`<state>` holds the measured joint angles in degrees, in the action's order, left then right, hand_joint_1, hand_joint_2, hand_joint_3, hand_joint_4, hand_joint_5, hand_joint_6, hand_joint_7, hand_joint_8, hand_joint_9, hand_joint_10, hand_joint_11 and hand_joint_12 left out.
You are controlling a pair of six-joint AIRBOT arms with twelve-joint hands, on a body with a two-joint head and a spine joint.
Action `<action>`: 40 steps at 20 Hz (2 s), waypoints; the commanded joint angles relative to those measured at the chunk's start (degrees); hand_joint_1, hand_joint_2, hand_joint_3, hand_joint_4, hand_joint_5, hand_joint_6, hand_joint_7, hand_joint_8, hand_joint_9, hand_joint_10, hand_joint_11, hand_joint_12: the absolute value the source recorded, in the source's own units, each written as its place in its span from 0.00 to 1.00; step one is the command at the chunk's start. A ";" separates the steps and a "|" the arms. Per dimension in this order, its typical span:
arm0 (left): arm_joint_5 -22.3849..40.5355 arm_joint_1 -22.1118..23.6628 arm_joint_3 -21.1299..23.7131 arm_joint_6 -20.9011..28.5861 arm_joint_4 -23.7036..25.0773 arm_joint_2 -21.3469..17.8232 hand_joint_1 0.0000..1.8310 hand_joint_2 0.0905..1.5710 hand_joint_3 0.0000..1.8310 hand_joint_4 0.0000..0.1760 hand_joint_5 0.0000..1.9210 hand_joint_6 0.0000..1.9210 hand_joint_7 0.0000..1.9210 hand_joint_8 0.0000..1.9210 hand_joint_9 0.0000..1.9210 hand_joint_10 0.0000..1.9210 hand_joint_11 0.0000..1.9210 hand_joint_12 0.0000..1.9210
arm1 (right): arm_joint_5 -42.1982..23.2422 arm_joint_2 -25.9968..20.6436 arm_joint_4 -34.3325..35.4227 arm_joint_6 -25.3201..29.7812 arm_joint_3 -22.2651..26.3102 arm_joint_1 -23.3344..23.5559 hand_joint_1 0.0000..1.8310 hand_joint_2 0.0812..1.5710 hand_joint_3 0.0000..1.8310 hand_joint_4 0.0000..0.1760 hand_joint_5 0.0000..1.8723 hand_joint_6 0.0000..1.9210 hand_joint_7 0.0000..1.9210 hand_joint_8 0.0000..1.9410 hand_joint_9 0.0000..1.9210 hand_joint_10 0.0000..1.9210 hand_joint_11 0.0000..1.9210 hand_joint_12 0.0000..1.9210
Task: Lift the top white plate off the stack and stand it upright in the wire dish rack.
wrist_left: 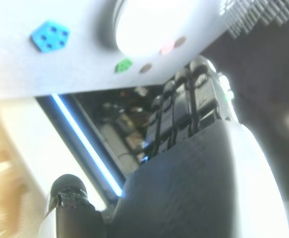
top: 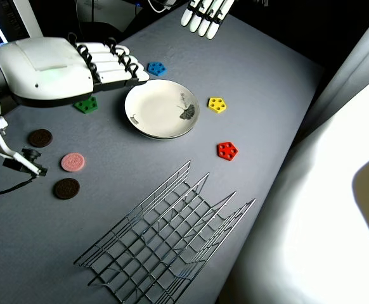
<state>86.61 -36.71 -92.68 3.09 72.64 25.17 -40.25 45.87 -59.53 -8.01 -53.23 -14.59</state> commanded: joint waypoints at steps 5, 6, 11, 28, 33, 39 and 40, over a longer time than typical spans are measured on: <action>3.43 1.85 0.00 -0.33 -3.46 -0.20 0.03 0.55 0.00 0.00 0.03 0.00 0.04 0.00 0.03 0.00 0.01 0.07 | -4.17 0.91 3.07 0.03 -1.73 -0.65 0.06 0.59 0.00 0.00 0.01 0.00 0.01 0.00 0.01 0.00 0.00 0.03; 3.23 1.85 0.04 -0.47 -3.39 0.04 0.03 0.55 0.00 0.00 0.02 0.00 0.03 0.00 0.03 0.00 0.01 0.07 | -4.17 1.03 3.07 0.03 -1.97 -0.74 0.05 0.59 0.00 0.00 0.00 0.00 0.00 0.00 0.00 0.00 0.00 0.01; 1.01 0.63 3.95 -5.31 -2.29 0.58 0.02 0.55 0.00 0.00 0.02 0.00 0.02 0.00 0.02 0.00 0.01 0.06 | -4.16 1.40 3.91 0.02 -2.92 -1.56 0.08 0.58 0.00 0.00 0.02 0.01 0.02 0.01 0.03 0.01 0.04 0.02; -15.65 0.38 16.80 -12.56 1.04 2.51 0.03 0.54 0.00 0.00 0.02 0.00 0.04 0.00 0.03 0.00 0.02 0.06 | -8.61 0.50 5.45 -0.69 -2.27 -3.00 0.10 0.58 0.00 0.00 0.05 0.01 0.05 0.01 0.06 0.01 0.07 0.03; -17.20 0.38 16.45 -13.89 2.62 4.43 0.03 0.54 0.00 0.00 0.03 0.00 0.04 0.00 0.04 0.00 0.03 0.06 | -11.72 0.95 7.80 16.76 -3.91 -2.82 0.09 0.59 0.00 0.00 0.04 0.00 0.04 0.00 0.05 0.00 0.06 0.02; -19.74 0.37 16.31 -15.34 3.84 6.28 0.02 0.55 0.00 0.00 0.01 0.00 0.02 0.00 0.02 0.00 0.02 0.06 | -11.72 1.20 13.03 22.13 -3.78 -3.14 0.08 0.60 0.00 0.00 0.02 0.00 0.03 0.00 0.03 0.00 0.05 0.02; -20.02 0.37 16.33 -15.35 3.84 6.51 0.02 0.55 0.00 0.00 0.01 0.00 0.02 0.00 0.02 0.00 0.02 0.06 | -11.64 1.19 12.57 21.12 -3.83 -3.13 0.08 0.60 0.00 0.00 0.02 0.00 0.03 0.00 0.03 0.00 0.05 0.02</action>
<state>63.31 -37.32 -76.53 -12.14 80.14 31.73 -46.68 47.62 -50.65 12.49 -57.17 -18.11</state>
